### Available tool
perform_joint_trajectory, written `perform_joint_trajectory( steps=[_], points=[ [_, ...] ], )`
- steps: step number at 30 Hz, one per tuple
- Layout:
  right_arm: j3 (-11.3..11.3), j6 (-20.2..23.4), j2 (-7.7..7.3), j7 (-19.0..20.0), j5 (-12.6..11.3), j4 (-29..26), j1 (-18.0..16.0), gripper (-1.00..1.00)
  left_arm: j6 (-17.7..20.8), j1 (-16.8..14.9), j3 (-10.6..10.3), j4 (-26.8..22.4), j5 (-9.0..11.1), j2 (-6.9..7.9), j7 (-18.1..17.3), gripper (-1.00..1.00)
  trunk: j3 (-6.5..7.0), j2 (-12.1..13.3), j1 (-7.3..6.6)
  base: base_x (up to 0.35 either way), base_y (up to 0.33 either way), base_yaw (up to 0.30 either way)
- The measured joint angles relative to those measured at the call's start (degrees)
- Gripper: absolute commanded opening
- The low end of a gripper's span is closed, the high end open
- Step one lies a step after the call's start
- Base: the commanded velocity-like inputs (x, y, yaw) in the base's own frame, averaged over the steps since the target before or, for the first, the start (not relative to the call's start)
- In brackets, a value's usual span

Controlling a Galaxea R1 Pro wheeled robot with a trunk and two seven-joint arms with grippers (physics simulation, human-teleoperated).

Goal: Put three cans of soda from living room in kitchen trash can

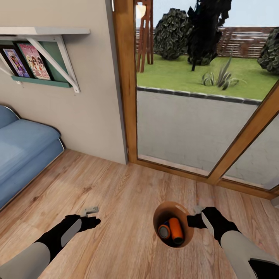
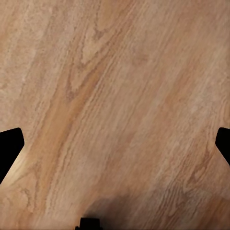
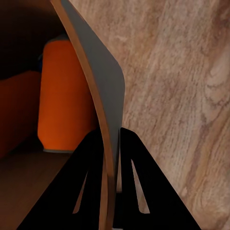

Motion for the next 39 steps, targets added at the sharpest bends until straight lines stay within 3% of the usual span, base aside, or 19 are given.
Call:
perform_joint_trajectory(
  steps=[8, 12, 39],
  points=[
    [-0.07, 0.00, -0.04, 0.00, -0.03, 0.06, 0.00, -1.00, 0.04, 0.00, 0.00, 0.00, 0.04, 0.00, -0.02, 1.00, -1.44, -3.21, 1.76, 0.000, 0.000, 0.000],
    [-0.07, 0.04, -0.05, 0.00, -0.10, 0.09, 0.00, -1.00, 0.04, 0.00, 0.00, 0.00, 0.04, 0.00, -0.02, 1.00, -1.44, -3.23, 1.76, 0.000, 0.000, 0.000],
    [-0.12, 0.09, -0.13, 0.00, -0.15, 0.11, 0.00, -1.00, 0.13, 0.04, 0.00, -0.94, 0.13, 0.00, -0.03, 1.00, -5.92, -13.24, 7.25, 0.000, 0.000, 0.000]
  ],
)
